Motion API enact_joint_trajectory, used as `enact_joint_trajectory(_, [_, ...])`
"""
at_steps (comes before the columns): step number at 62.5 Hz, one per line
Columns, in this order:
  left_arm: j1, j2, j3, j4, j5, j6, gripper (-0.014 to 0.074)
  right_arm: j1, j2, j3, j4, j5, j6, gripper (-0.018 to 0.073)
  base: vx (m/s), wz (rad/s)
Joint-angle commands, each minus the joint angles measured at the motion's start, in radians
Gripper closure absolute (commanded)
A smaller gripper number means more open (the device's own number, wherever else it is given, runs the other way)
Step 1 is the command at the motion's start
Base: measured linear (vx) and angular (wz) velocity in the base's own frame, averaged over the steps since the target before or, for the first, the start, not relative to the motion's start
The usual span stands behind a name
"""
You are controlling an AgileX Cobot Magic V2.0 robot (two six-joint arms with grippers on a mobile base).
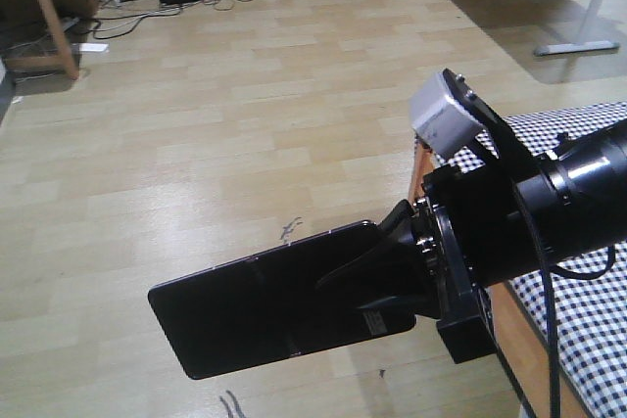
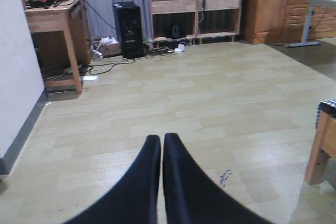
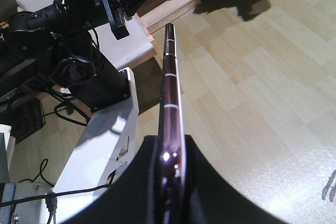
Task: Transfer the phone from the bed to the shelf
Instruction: 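Hold the phone in the right gripper while the base turns away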
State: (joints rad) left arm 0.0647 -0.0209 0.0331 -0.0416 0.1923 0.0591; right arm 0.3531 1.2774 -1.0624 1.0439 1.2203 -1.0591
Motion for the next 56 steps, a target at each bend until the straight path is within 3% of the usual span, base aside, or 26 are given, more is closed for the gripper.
enact_joint_trajectory(1, [-0.003, -0.007, 0.006, -0.009, -0.074, 0.0, 0.0595, -0.001, -0.029, -0.024, 0.09, 0.068, 0.0, 0.0561, -0.06, 0.24])
enact_joint_trajectory(56, [-0.003, -0.007, 0.006, -0.009, -0.074, 0.0, 0.0595, -0.001, -0.029, -0.024, 0.09, 0.068, 0.0, 0.0561, 0.03, 0.05])
